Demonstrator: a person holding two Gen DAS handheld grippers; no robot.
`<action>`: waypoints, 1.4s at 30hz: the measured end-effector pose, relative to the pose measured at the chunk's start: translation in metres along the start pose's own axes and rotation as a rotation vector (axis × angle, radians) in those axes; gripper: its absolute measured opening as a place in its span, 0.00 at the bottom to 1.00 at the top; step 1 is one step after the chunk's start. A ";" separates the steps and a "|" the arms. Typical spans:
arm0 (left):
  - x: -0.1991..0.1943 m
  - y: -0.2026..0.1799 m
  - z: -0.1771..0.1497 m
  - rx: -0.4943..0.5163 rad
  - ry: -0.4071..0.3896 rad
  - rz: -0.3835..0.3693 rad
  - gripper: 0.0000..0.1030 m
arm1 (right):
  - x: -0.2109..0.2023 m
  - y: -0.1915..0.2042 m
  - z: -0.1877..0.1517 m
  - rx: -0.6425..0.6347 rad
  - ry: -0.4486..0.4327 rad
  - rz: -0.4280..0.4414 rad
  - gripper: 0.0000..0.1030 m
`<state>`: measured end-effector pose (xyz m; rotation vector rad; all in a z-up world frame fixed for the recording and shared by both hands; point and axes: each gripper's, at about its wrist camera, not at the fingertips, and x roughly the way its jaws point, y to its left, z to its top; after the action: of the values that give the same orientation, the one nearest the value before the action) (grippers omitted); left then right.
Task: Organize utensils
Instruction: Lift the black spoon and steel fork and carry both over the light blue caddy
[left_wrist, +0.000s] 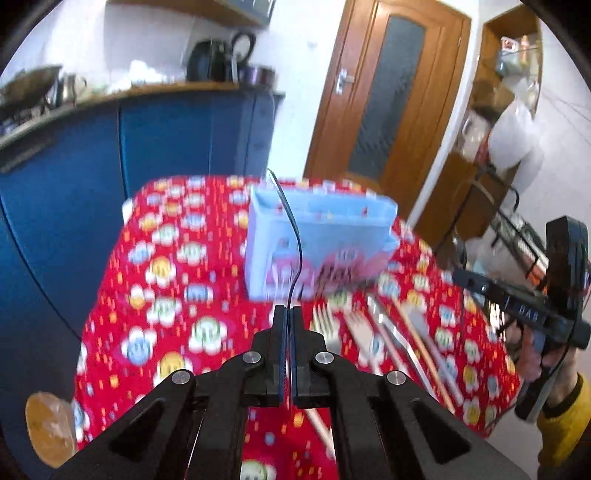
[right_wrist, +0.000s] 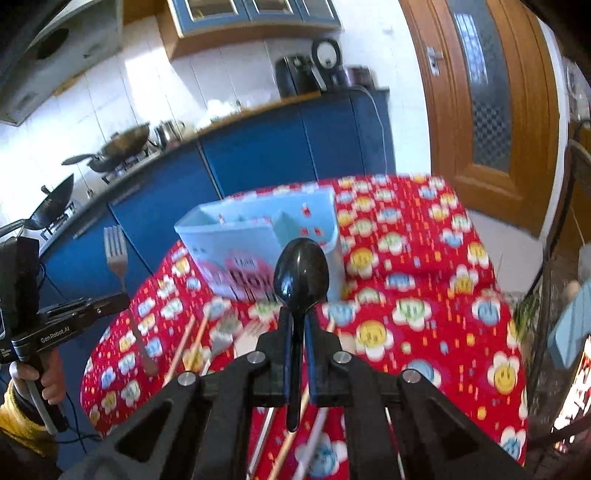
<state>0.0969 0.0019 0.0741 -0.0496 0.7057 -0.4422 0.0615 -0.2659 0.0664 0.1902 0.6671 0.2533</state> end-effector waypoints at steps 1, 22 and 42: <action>-0.001 -0.002 0.006 0.002 -0.028 0.004 0.01 | -0.002 0.002 0.002 -0.003 -0.016 0.003 0.08; 0.008 -0.004 0.118 -0.039 -0.266 0.062 0.01 | 0.025 0.005 0.069 -0.058 -0.245 -0.027 0.08; 0.092 0.008 0.077 -0.031 -0.119 0.088 0.01 | 0.090 -0.010 0.063 -0.042 -0.294 -0.012 0.08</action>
<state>0.2104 -0.0365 0.0745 -0.0727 0.5951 -0.3411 0.1709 -0.2547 0.0593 0.1786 0.3705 0.2217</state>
